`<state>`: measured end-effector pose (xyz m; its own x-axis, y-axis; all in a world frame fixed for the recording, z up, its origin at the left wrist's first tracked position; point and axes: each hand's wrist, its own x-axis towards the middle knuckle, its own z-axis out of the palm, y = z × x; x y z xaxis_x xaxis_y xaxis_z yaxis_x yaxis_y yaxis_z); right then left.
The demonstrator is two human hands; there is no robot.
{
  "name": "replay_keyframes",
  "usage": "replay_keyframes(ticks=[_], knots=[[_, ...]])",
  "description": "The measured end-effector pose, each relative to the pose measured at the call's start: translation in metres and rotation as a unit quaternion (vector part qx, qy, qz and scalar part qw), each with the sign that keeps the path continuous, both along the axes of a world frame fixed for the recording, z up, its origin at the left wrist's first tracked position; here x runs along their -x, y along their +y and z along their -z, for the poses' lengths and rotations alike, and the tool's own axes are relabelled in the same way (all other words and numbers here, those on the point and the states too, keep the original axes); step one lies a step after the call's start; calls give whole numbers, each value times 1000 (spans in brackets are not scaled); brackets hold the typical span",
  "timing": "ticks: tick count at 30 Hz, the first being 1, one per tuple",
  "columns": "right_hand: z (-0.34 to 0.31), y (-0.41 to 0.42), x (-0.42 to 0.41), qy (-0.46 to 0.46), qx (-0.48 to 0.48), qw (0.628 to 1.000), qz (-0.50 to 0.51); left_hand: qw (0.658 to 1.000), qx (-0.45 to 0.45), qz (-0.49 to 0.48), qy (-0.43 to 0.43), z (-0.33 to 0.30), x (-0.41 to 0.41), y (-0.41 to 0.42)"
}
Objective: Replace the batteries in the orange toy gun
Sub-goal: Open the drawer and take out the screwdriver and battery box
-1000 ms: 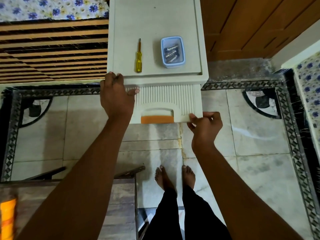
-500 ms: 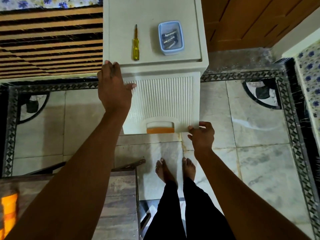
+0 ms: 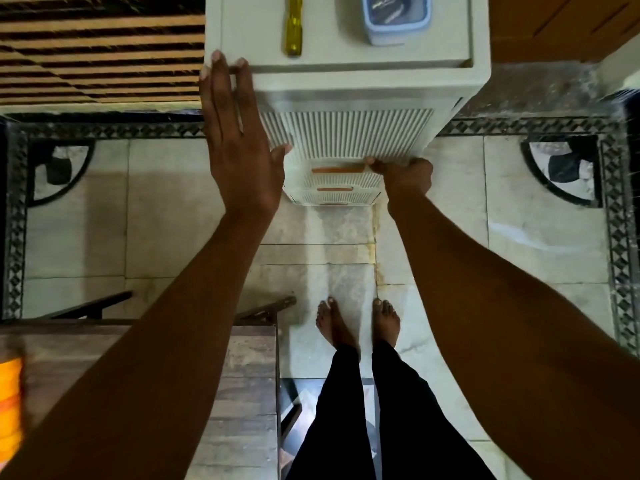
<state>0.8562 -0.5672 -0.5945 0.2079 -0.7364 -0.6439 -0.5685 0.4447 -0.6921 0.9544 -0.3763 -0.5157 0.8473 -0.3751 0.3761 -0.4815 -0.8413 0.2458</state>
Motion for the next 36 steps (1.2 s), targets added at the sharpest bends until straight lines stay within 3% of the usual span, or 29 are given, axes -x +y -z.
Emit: replay_keyframes(ticks=[8,17,36], knots=[[3,-1,-6,1,-7,999,35,998,-37,-37,26,0,4,-8],[18,-6,-1,-68,-16,995,67,997,-47,-52,40,-1,4,-9],[-7,25,-17,-90,-23,995,34,996,-46,-49,56,-17,7,-6]])
